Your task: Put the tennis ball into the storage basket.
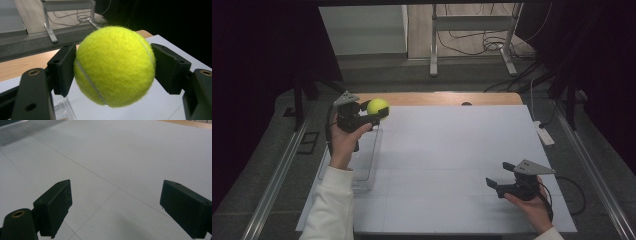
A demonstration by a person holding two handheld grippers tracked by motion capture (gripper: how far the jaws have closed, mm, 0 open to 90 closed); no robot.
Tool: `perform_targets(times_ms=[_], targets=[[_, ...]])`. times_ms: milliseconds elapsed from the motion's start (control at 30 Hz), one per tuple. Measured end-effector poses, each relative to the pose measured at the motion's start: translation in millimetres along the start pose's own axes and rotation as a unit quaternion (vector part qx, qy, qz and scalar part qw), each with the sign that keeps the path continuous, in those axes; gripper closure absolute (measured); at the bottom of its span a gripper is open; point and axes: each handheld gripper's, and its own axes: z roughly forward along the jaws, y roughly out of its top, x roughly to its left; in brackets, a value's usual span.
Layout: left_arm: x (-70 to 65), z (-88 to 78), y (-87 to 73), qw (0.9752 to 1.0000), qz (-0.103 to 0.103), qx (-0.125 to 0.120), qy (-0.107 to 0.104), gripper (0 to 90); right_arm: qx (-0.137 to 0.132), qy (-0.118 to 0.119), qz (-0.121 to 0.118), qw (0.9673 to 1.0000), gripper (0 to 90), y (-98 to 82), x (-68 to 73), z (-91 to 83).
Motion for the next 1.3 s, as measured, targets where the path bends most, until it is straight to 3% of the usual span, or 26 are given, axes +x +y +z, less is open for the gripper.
perform_targets(times_ms=[867,1300], targets=[[25.1,-14.8,-2.6,0.9992,-0.017,-0.009,0.036,26.5,-0.005,0.001,0.0,1.0,11.0,1.3,0.2,-0.9],[44.5,-15.0,-10.8,0.9968,-0.027,0.008,0.075,26.5,-0.002,-0.001,-0.001,1.0,11.1,1.2,0.3,-0.6]])
